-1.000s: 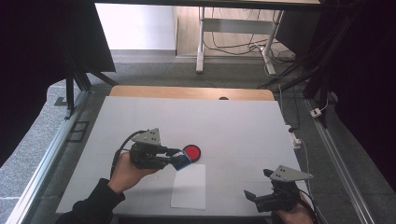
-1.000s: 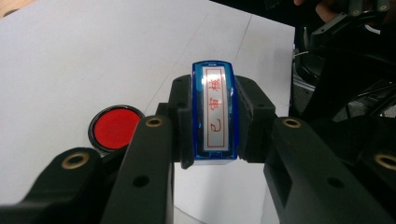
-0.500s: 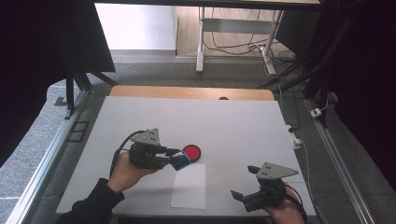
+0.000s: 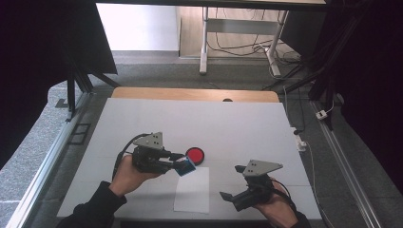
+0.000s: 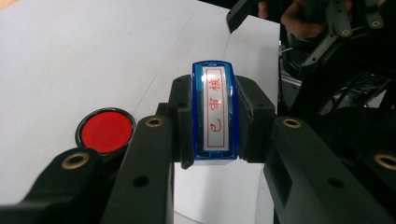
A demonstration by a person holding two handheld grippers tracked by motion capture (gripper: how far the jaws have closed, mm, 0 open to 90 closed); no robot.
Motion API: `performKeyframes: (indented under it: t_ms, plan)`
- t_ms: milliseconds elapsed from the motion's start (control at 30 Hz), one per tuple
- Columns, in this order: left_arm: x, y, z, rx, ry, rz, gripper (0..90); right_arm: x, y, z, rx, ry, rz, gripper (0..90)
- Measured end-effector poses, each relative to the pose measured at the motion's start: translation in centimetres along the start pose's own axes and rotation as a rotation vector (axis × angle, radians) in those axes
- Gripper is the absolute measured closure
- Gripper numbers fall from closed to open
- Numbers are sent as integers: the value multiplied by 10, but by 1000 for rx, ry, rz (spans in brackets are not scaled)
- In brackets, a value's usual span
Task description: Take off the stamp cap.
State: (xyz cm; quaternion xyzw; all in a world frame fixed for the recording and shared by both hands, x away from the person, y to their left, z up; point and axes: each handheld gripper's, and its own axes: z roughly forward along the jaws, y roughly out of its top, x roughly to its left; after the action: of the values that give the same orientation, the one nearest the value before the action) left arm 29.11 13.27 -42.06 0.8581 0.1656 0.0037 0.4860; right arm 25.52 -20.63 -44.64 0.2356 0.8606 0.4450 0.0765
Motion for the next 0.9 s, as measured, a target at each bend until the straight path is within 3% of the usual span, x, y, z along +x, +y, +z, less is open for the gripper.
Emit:
performKeyframes:
  t_ms: [333, 367, 533, 767, 900]
  plan:
    - [-1, 0, 2, -2, -49, 28, 704, 2, 15, 23, -9, 82, -37, 0]
    - [-1, 0, 2, -2, -52, 29, 704, 3, 19, 30, -2, 112, -47, 0]
    - [-2, 1, 2, -6, -73, 42, 704, 7, 27, 46, 9, 173, -71, 0]
    - [-3, 1, 1, -10, -97, 59, 704, 7, 33, 59, 18, 221, -80, 2]
    - [-3, 2, 2, -7, -113, 73, 705, 7, 36, 66, 16, 254, -90, 53]
